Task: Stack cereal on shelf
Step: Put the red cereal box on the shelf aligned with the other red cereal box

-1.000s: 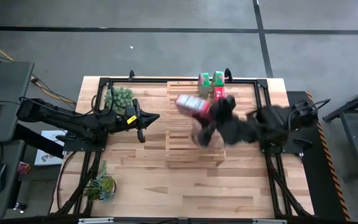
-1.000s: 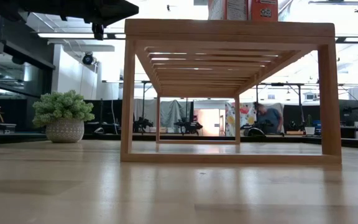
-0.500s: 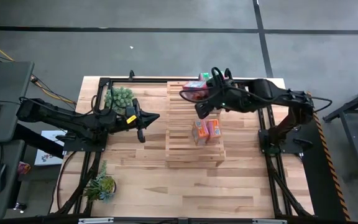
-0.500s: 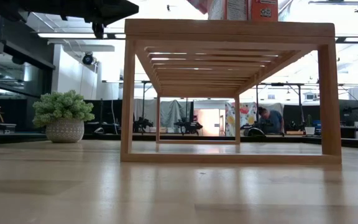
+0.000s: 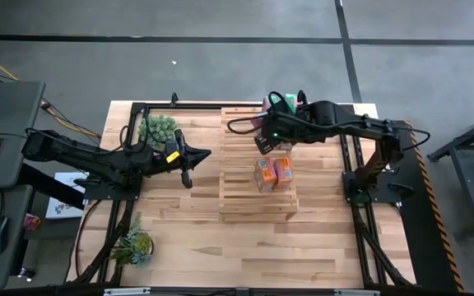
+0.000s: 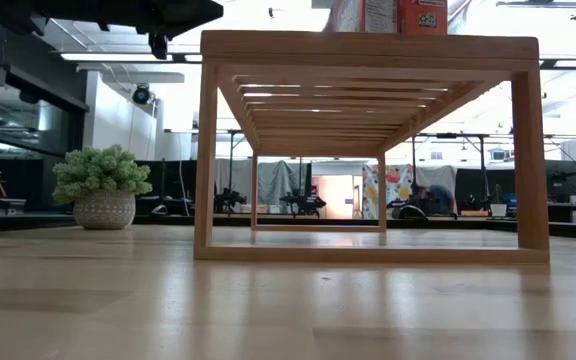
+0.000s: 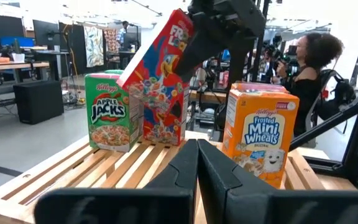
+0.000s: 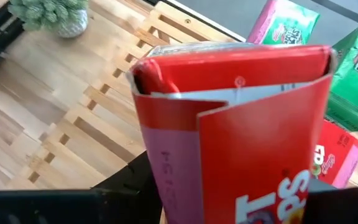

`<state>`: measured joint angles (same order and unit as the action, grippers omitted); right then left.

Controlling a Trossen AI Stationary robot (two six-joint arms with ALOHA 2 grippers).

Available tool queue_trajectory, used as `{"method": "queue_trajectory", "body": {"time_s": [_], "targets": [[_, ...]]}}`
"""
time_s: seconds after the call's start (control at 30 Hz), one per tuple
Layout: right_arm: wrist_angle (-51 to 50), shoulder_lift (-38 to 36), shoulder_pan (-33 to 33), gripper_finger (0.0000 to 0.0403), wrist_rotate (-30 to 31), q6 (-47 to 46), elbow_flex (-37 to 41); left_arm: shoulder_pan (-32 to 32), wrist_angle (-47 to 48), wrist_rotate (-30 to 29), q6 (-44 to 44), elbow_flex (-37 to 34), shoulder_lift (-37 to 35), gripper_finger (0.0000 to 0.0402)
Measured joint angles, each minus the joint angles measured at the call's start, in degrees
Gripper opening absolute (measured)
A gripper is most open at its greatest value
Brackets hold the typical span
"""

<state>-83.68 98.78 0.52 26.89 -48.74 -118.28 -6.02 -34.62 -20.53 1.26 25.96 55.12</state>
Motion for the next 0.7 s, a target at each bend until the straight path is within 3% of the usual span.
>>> {"method": "queue_trajectory", "body": {"time_s": [0.7], "targets": [[-0.2,4.0,2.8,0.0182,-3.9,5.3,0.1,0.0,0.1,0.5,0.0,0.0,0.0,0.0000]]}}
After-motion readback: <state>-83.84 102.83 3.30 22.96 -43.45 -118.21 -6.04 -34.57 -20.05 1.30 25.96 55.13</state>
